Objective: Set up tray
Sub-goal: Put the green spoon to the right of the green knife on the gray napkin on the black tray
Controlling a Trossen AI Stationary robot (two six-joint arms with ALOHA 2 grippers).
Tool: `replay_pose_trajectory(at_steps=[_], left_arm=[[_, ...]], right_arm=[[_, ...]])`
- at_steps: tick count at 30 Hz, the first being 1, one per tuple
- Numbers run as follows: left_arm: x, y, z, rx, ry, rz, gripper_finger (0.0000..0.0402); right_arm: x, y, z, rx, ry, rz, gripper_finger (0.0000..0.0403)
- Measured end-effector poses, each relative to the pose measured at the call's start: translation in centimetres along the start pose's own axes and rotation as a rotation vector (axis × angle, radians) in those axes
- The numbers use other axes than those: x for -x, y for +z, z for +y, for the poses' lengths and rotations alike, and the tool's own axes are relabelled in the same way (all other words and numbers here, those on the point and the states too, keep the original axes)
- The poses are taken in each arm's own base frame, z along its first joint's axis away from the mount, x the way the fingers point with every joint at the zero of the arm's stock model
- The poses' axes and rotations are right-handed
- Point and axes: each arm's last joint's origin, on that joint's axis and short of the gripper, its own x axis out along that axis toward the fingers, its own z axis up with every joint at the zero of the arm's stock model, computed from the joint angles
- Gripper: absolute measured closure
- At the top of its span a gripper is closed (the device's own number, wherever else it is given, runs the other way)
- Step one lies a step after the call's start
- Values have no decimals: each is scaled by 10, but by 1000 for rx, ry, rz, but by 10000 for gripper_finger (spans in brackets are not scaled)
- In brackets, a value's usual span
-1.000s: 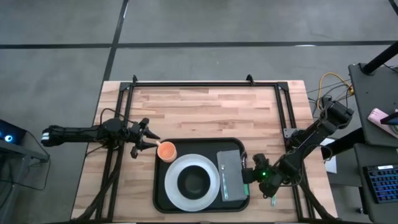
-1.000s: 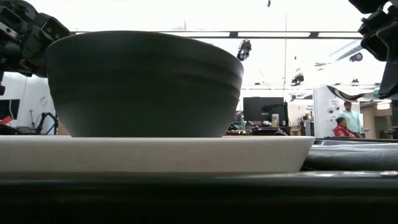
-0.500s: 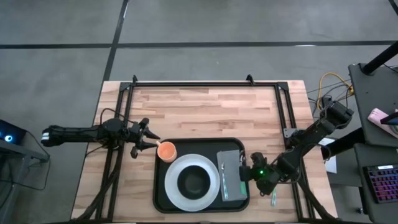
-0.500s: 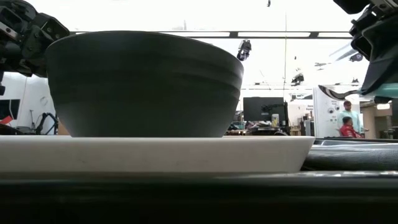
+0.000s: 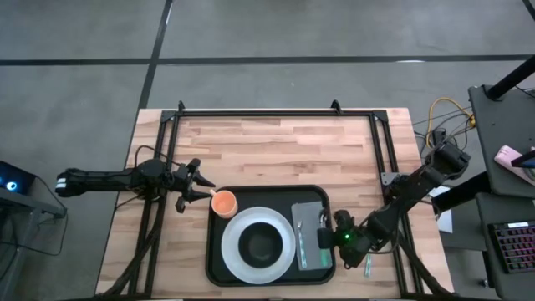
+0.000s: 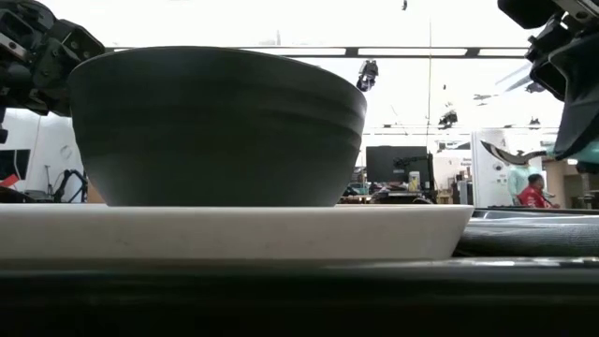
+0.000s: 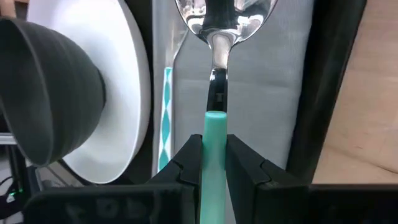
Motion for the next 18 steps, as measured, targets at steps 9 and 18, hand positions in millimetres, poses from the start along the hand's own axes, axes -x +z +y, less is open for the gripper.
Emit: replay_pose_trajectory(at_steps=[9, 18], left_arm=[[0, 0, 0, 1, 1, 3, 251], [0, -1, 0, 2, 1, 6, 251]], right_arm=[[2, 3, -3, 18, -60, 16, 368], [-4, 15, 3, 58, -90, 27, 368]])
